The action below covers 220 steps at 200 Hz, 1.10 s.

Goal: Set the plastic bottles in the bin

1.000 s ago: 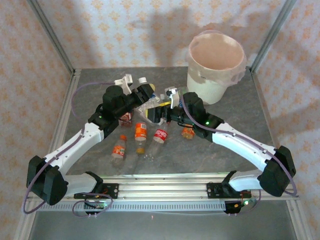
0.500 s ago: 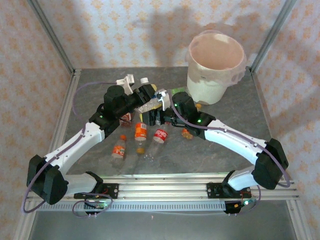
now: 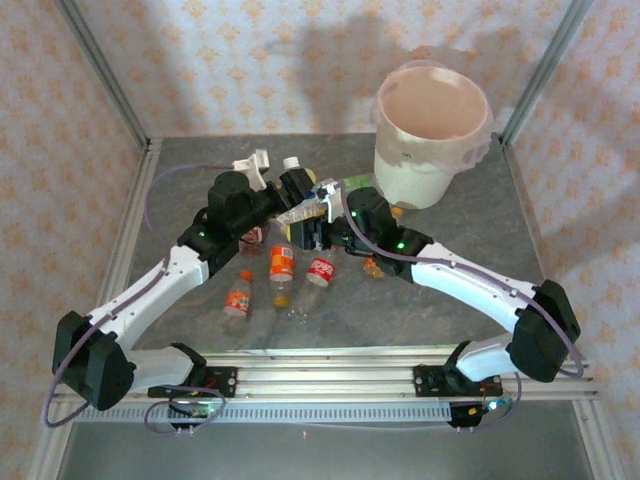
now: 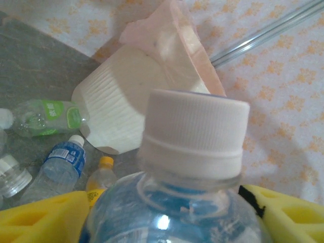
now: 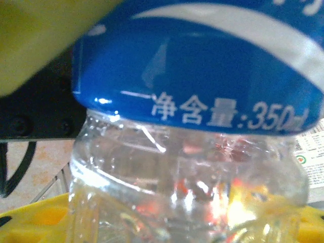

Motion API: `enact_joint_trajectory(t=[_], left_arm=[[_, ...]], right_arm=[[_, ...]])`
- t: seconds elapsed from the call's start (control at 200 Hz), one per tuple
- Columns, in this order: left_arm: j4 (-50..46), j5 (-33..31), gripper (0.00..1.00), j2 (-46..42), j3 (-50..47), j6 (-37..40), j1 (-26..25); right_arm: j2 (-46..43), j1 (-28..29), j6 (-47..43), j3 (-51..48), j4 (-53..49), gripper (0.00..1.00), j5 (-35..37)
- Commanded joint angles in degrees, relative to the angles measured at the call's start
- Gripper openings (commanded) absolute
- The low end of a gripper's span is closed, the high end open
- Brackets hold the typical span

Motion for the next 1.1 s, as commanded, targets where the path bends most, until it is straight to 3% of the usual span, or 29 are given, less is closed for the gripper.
enact_joint_trajectory(t=[0.0,0.145,0.36,0.5,0.625,0.776,1.096], left_arm=[[-6.0,-1.61,0.85,-3.79,1.67,4.96,-0.13],[-10.28,-5.18,0.94,-7.57,2.76,8.48,-0.12],[-14.94,-16.76,0.99,-14.88,0.21,9.15,-0.02],[-22.84,-28.84,1.0,-18.4,-0.63,6.45,-0.03],[-31.42,-37.59,1.0,-18.99,-0.39,3.67,0.21],[-35.55,-39.44,1.0,-18.78,-0.68,1.66,0.49],[-43.59,-40.79,1.0,-15.88,2.16,1.46,0.93]], right_arm=[[-2.0,0.02,-1.41,-0.19,-0.14,0.4,3.36],[-1.88,-0.01,-1.0,-0.35,-1.52,0.37,8.22],[-1.12,-0.77,-1.18,0.89,-4.03,0.37,12.59],[-0.36,-4.15,1.63,4.44,-7.62,0.3,15.51],[-0.04,-8.96,-0.86,12.17,-14.0,0.32,15.31],[1.4,-15.87,-6.82,23.03,-24.02,0.33,18.56],[6.04,-32.34,-12.34,35.01,-30.31,0.34,17.31]])
